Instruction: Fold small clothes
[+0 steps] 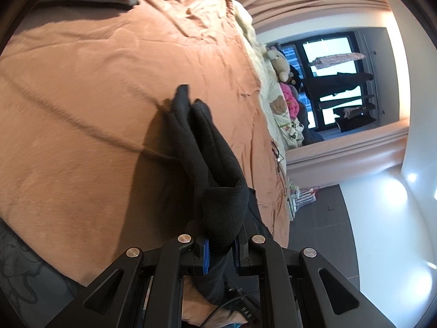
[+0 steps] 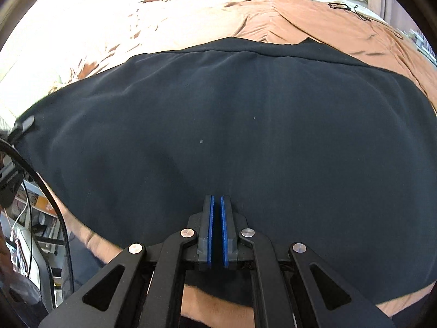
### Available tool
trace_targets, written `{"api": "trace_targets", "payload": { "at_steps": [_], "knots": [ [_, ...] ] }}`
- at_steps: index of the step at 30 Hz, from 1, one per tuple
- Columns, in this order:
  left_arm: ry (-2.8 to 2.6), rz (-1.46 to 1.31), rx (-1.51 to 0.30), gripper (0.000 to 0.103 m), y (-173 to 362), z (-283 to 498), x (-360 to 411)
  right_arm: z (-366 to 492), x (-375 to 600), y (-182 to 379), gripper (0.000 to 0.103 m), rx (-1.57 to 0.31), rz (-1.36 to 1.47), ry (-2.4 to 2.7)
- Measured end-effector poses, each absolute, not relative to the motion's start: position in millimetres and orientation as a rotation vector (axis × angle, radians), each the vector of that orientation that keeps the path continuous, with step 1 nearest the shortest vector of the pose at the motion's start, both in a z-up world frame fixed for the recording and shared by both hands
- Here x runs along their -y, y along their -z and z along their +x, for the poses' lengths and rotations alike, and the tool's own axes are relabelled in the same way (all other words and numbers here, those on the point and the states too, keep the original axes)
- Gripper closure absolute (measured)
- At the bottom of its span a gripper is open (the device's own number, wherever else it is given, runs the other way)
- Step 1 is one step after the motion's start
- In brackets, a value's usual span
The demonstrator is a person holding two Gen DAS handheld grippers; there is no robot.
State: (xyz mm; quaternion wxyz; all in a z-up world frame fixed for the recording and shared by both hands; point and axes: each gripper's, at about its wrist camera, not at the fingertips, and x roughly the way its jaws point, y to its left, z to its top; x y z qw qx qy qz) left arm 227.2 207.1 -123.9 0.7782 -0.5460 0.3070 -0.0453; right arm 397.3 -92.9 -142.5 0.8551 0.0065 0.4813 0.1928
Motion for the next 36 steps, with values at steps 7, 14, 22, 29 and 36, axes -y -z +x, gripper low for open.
{"api": "trace_targets", "payload": {
  "at_steps": [7,14,22,29,36],
  "knots": [
    [0.146,-1.131,-0.659,0.090,95,244,-190,380,113,141,0.101,-1.013,0.101,-0.451],
    [0.233,-1.049,-0.662,0.090,59,269,-158,363,160,114,0.101,-0.937,0.203,-0.447],
    [0.324,-0.957,-0.690,0.090,27,298,-108,327,228,85,0.036,-0.808,0.329,-0.385],
    [0.403,-0.871,-0.720,0.090,4,318,-55,299,286,74,0.036,-0.746,0.407,-0.355],
    [0.472,-0.812,-0.764,0.090,-3,334,-5,271,329,72,0.036,-0.705,0.440,-0.316]
  ]
}}
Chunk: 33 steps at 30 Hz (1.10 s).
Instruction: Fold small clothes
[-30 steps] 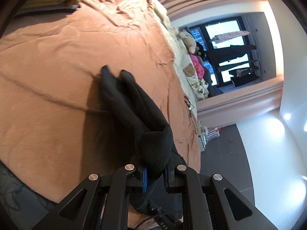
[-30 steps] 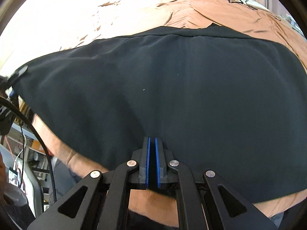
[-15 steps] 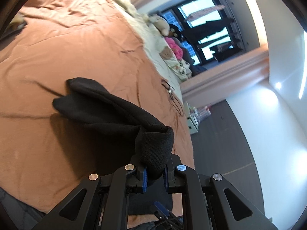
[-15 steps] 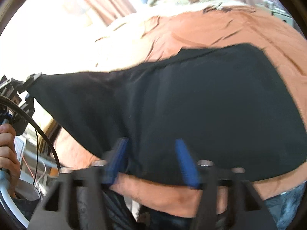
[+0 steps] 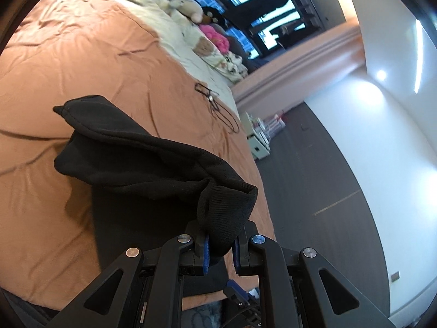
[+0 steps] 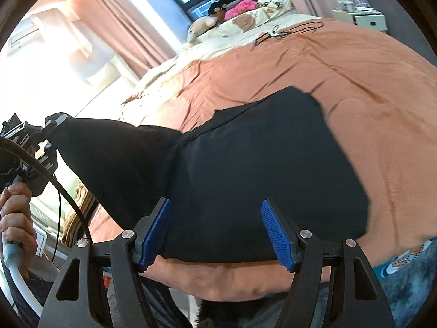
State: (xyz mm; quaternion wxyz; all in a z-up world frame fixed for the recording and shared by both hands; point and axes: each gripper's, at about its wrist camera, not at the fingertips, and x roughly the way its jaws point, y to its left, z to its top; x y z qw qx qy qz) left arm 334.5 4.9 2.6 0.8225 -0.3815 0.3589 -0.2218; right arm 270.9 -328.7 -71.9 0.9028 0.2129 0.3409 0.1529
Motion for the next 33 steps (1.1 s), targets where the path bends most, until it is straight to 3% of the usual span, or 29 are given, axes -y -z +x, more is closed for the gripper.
{"api": "trace_targets", "payload": {
  "at_steps": [26,28,31,33],
  "knots": [
    [0.616,-0.611,-1.070,0.090,75,372,201,223,395,95,0.036,-0.696,0.569,-0.236],
    [0.617,-0.591,-1.120,0.085,87,373,211,222,395,97,0.036,-0.702,0.570,-0.241],
    [0.632,-0.594,-1.188,0.065,104,378,218,223,397,103,0.036,-0.726,0.572,-0.258],
    [0.647,-0.614,-1.197,0.046,109,379,215,223,393,105,0.036,-0.740,0.564,-0.276]
  ]
}}
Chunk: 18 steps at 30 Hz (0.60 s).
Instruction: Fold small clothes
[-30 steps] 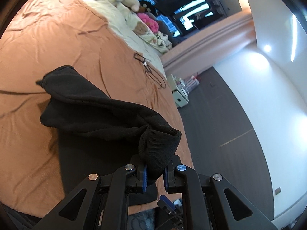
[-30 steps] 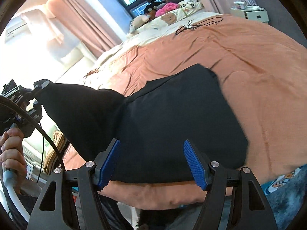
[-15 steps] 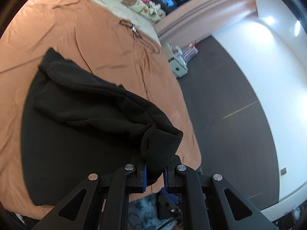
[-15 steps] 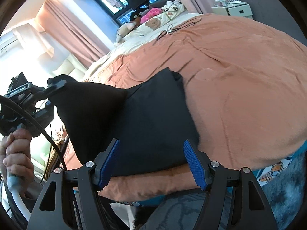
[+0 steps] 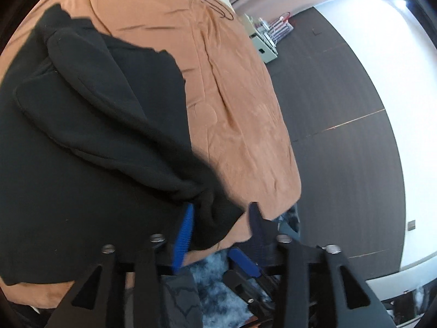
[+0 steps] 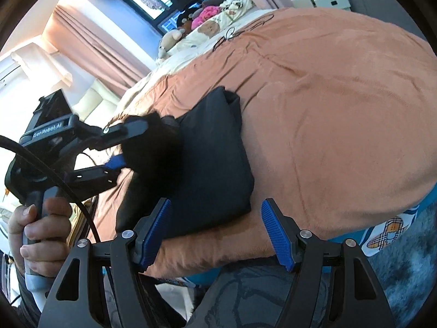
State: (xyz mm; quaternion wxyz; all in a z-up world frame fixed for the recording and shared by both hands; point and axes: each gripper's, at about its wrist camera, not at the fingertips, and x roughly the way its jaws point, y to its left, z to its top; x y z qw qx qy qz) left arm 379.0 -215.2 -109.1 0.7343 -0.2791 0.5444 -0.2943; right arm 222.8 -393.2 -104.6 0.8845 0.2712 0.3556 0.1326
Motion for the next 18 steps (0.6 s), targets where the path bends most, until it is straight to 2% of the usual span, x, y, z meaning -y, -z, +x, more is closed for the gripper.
{"api": "trace_targets", "payload": {
  "at_steps": [3,5,18],
  "knots": [
    [0.625,-0.613,-1.168,0.025,105,376,204,225,389,106,0.036,-0.749,0.550,-0.301],
    [0.603,-0.615,-1.144,0.020,101,376,192,229,384,105,0.036,-0.754,0.535,-0.310],
    [0.411,-0.679,-1.153,0.019,134,404,114,273,387,108,0.036,-0.763,0.577,-0.337]
  ]
}}
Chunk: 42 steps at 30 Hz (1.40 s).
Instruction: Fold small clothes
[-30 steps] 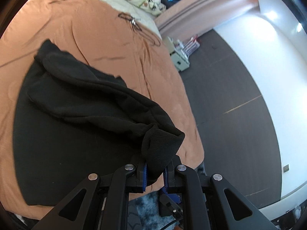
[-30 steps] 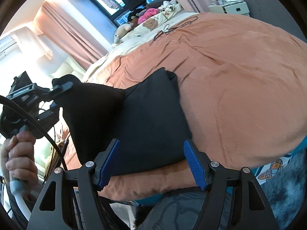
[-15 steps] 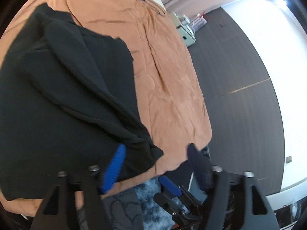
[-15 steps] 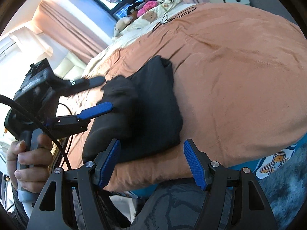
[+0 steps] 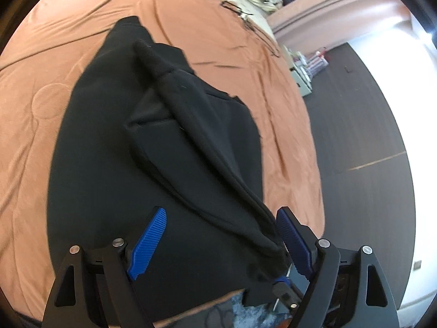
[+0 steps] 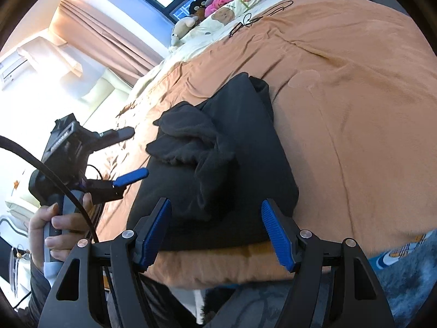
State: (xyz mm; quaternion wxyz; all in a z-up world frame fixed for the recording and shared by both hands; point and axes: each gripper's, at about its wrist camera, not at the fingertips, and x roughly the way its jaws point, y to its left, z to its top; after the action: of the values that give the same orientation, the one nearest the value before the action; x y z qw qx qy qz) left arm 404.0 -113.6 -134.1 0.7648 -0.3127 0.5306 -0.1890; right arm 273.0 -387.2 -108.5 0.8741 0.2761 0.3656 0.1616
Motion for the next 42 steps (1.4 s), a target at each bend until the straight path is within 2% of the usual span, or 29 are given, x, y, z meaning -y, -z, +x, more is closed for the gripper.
{"api": "trace_targets", "payload": {
  "at_steps": [2,5,7,13,24,29,30,34,37,38,39,42],
  "knots": [
    [0.395,-0.690,-1.165,0.019,142,413,111,281,387,111,0.039,-0.771,0.569,-0.340],
    [0.370,-0.694,-1.174,0.019,152,427,108,290,381,116,0.063,-0.797,0.548,-0.331],
    [0.362,-0.700,-1.180,0.019,158,437,109,292,380,118,0.090,-0.806,0.547,-0.339],
    [0.337,-0.711,-1.146,0.019,158,451,99,279,372,107,0.095,-0.789,0.518,-0.320],
    [0.340,-0.632,-1.080,0.020,129,485,88,261,378,117,0.096,-0.790,0.569,-0.307],
    [0.342,-0.548,-1.126,0.028,129,507,103,260,381,116,0.095,-0.781,0.574,-0.314],
    [0.325,-0.523,-1.157,0.036,133,510,104,260,382,116,0.096,-0.781,0.576,-0.315],
    [0.281,-0.496,-1.232,0.046,146,522,109,261,386,118,0.095,-0.772,0.595,-0.318],
    [0.290,-0.495,-1.226,0.068,147,527,113,261,389,118,0.095,-0.762,0.601,-0.318],
    [0.294,-0.495,-1.226,0.078,145,530,116,261,389,118,0.095,-0.760,0.602,-0.319],
    [0.302,-0.498,-1.223,0.083,144,532,118,261,390,118,0.095,-0.757,0.606,-0.318],
    [0.328,-0.486,-1.203,0.086,132,539,130,261,390,119,0.095,-0.751,0.612,-0.317]
  ]
}}
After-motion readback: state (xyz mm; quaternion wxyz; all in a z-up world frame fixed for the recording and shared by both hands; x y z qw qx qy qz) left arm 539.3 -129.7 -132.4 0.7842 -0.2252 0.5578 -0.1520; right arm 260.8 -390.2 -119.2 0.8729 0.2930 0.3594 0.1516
